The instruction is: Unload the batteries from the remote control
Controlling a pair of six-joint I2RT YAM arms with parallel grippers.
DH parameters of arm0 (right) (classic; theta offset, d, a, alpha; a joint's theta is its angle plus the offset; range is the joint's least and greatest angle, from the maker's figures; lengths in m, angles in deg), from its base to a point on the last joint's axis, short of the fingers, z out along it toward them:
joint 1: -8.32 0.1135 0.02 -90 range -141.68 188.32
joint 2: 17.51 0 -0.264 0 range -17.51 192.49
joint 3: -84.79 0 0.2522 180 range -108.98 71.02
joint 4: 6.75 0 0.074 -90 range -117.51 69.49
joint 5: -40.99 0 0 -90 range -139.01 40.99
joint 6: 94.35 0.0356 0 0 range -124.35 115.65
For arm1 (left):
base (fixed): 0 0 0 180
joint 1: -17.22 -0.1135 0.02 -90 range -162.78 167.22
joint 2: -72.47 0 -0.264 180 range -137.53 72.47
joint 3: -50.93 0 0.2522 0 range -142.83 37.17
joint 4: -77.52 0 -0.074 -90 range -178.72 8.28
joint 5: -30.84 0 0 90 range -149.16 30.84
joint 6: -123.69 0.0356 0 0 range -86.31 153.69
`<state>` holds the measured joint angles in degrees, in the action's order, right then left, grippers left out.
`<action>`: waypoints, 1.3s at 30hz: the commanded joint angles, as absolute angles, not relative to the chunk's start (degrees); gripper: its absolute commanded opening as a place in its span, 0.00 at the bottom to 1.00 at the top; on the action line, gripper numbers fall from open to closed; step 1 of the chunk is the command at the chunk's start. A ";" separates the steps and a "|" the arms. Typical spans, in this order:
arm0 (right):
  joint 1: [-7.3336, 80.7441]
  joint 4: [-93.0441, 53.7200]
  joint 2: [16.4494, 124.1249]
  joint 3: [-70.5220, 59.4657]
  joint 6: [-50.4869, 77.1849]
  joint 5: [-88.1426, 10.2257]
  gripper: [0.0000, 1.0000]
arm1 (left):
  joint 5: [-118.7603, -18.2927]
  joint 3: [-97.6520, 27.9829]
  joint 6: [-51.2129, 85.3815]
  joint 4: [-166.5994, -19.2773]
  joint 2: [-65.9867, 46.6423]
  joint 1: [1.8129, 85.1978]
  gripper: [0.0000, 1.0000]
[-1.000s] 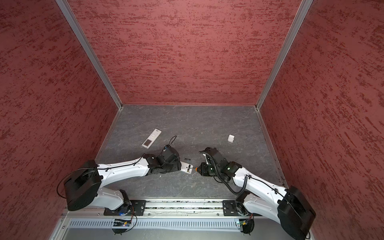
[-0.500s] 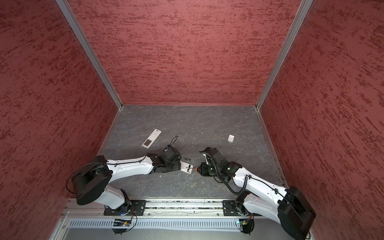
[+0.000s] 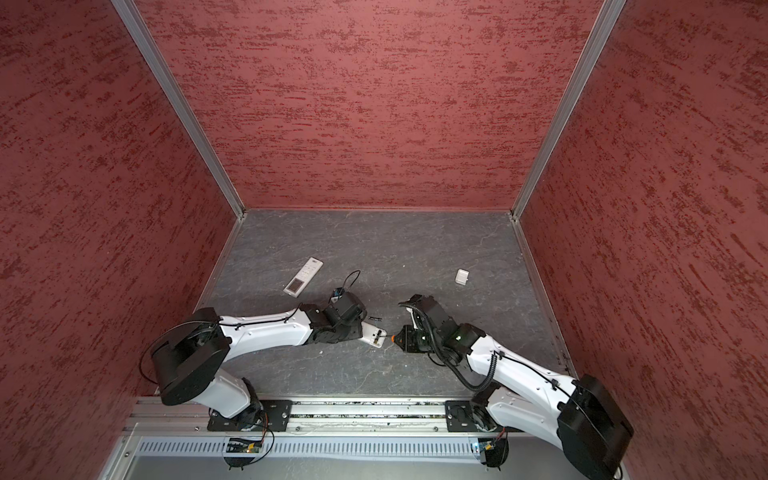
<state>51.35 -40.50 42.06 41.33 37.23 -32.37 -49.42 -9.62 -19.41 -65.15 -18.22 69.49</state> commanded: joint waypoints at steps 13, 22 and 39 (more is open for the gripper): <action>51.59 -39.11 40.94 40.31 37.03 -31.96 0.00 | -49.34 -9.56 -22.87 -59.79 -24.09 73.26 0.57; 51.58 -39.65 39.89 39.62 37.13 -31.70 0.00 | -49.07 -9.35 -24.17 -59.67 -24.48 74.06 0.56; 51.57 -40.78 39.55 38.78 36.79 -31.80 0.00 | -48.53 -8.80 -25.26 -59.88 -23.99 74.34 0.56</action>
<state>51.35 -41.11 40.33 41.29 37.21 -32.32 -42.03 -11.45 -25.47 -62.57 -20.19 73.05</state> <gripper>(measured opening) 0.210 0.561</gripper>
